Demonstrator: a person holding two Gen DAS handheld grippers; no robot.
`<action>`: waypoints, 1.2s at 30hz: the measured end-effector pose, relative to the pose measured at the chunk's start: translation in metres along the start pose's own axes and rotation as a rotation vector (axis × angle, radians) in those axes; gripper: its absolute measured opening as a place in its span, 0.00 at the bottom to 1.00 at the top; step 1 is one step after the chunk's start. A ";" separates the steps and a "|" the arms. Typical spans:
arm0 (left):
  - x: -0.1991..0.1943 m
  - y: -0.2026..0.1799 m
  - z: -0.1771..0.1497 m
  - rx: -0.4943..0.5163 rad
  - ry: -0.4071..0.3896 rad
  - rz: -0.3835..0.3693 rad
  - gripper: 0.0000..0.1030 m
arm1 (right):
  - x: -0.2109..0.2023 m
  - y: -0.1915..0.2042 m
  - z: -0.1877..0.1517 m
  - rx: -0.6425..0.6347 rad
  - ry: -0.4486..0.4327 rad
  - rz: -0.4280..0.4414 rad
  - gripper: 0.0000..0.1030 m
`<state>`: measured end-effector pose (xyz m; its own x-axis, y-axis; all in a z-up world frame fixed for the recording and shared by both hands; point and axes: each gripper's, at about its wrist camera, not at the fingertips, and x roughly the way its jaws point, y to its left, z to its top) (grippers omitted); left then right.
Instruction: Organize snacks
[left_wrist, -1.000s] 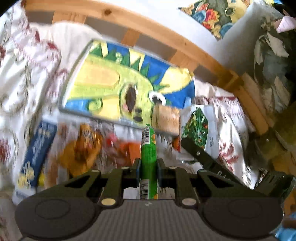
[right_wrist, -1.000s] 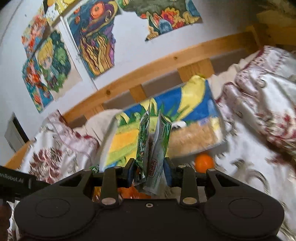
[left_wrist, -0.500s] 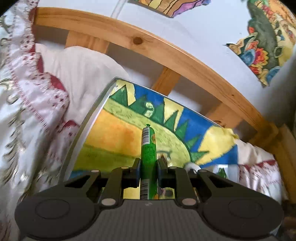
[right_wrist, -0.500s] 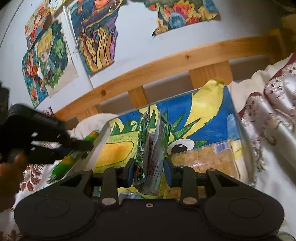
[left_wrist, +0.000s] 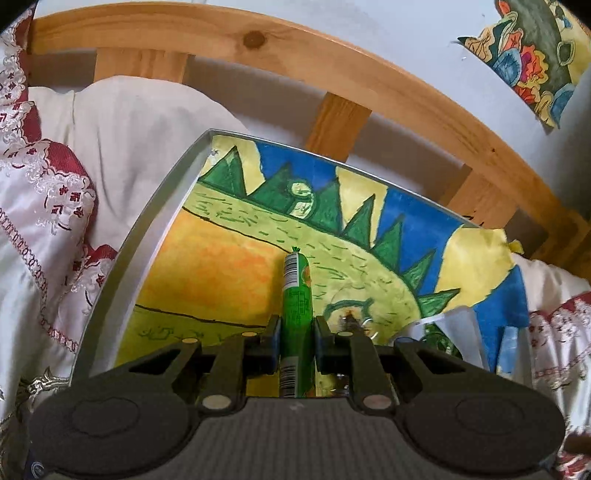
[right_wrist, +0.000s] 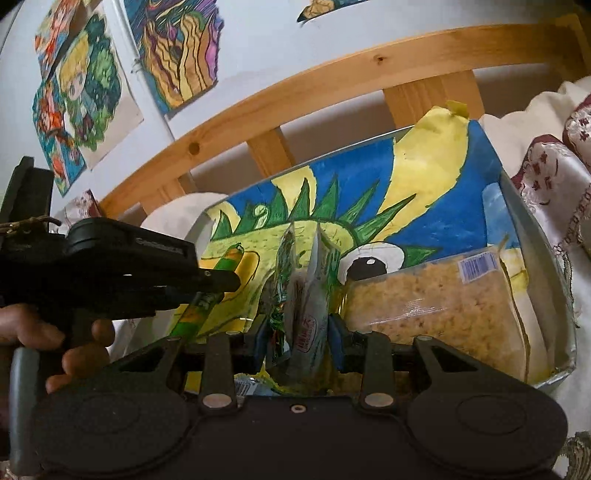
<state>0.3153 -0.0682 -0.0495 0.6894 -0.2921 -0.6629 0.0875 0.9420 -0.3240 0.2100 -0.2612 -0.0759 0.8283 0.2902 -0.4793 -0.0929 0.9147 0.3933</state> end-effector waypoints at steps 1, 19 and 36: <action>0.001 0.000 -0.001 0.001 -0.002 0.008 0.19 | 0.000 0.000 0.000 -0.003 0.001 0.001 0.37; -0.025 0.004 -0.005 -0.015 -0.046 0.036 0.61 | -0.008 0.015 0.002 -0.088 -0.007 -0.019 0.57; -0.131 0.043 -0.021 -0.086 -0.169 0.045 0.95 | -0.077 0.059 0.017 -0.156 -0.205 -0.073 0.92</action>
<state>0.2137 0.0068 0.0089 0.8025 -0.2118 -0.5578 -0.0023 0.9338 -0.3578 0.1504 -0.2349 -0.0024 0.9289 0.1737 -0.3271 -0.0998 0.9680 0.2304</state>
